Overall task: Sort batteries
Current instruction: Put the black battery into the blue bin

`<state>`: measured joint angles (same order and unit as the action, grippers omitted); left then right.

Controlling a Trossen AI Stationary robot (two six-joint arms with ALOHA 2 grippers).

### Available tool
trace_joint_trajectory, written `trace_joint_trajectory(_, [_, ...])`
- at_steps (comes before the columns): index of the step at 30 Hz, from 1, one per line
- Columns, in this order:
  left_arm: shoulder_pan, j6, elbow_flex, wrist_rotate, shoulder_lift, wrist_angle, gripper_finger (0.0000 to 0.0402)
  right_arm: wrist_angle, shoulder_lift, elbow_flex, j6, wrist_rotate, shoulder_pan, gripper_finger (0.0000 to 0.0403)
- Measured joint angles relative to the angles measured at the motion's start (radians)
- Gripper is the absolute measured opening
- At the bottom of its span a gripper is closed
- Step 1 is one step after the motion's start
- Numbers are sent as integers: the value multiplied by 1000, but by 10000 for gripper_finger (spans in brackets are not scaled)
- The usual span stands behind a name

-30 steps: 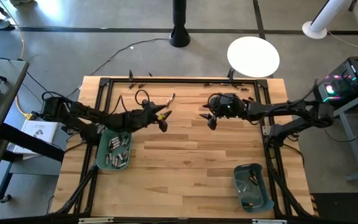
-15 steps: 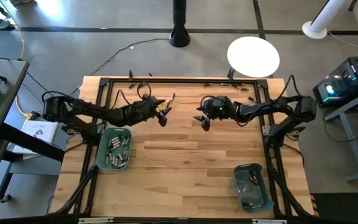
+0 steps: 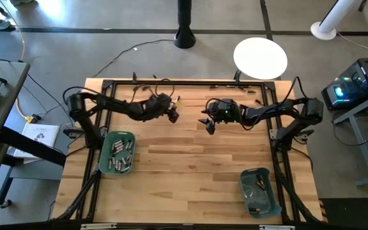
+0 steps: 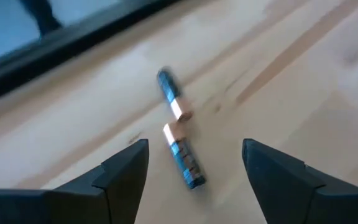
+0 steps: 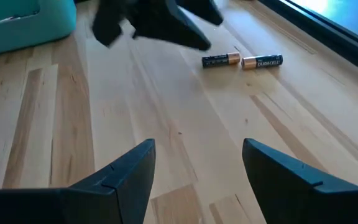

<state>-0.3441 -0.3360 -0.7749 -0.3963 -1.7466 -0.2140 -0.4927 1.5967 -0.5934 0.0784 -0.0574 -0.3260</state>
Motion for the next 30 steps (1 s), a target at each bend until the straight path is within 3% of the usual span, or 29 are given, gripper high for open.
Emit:
trace_joint_trajectory(11, [-39,-30,-69,76,-123,73,205,0,0,0,-7,0,0,236])
trace_joint_trajectory(22, [-34,37,-70,88,-121,115,33,9,0,0,24,0,2,236])
trace_joint_trajectory(30, [63,69,-11,45,-42,155,32,65,0,0,-19,-53,46,236])
